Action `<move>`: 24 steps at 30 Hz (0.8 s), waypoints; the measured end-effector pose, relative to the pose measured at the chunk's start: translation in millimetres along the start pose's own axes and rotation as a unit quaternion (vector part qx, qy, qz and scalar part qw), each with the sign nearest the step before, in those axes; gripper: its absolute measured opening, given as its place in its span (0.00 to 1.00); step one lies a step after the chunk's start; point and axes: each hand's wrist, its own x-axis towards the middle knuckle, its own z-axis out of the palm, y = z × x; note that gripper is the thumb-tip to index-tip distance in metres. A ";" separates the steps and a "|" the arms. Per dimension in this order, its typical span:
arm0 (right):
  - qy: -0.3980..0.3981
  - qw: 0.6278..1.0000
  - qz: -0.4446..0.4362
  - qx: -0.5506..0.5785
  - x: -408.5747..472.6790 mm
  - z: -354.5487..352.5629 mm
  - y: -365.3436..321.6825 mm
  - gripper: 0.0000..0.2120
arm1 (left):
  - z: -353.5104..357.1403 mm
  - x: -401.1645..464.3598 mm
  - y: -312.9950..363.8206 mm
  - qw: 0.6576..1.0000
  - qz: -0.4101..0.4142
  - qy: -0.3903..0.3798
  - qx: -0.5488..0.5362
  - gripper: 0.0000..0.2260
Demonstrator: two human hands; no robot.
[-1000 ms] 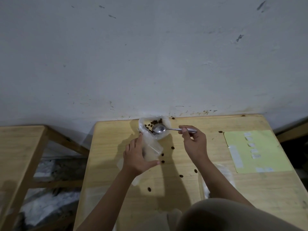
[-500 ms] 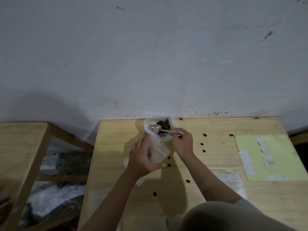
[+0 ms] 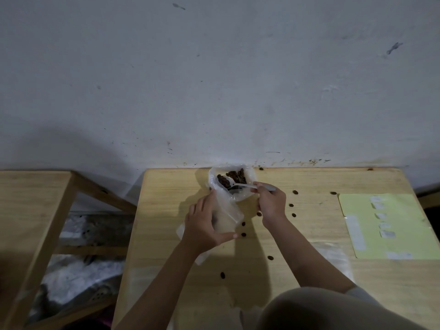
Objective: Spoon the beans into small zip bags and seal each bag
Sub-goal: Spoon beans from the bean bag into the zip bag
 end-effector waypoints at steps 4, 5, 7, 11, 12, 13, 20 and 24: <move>0.002 1.000 0.000 0.015 -5.8 -13.4 -7.4 0.07 | 1.1 -4.7 -2.3 1.000 -0.014 0.008 0.011 0.56; 0.001 1.000 -0.002 0.016 -8.9 -17.5 -10.1 0.07 | 1.3 -6.1 -2.6 1.000 -0.018 0.012 0.012 0.56; -0.008 1.000 -0.015 0.017 -16.2 -26.7 -15.1 0.08 | 1.7 -8.3 -2.9 0.999 -0.025 0.022 0.018 0.56; -0.029 0.998 -0.050 0.003 -30.9 -43.3 -20.8 0.08 | 3.2 -10.2 -4.5 0.999 -0.027 0.032 0.022 0.57; -0.033 0.998 -0.058 -0.003 -34.6 -46.8 -21.6 0.08 | 3.2 -10.4 -3.9 0.999 -0.028 0.031 0.018 0.57; -0.037 0.997 -0.068 -0.008 -38.1 -49.5 -22.1 0.08 | 2.8 -10.7 -2.2 0.999 -0.029 0.028 0.013 0.57; -0.073 0.980 -0.173 -0.073 -51.5 -55.0 -16.6 0.08 | 3.3 -9.0 6.5 0.999 -0.033 0.041 -0.012 0.56; -0.085 0.967 -0.220 -0.092 -48.1 -51.5 -17.6 0.10 | 3.3 -4.6 7.6 0.998 -0.034 0.046 -0.013 0.56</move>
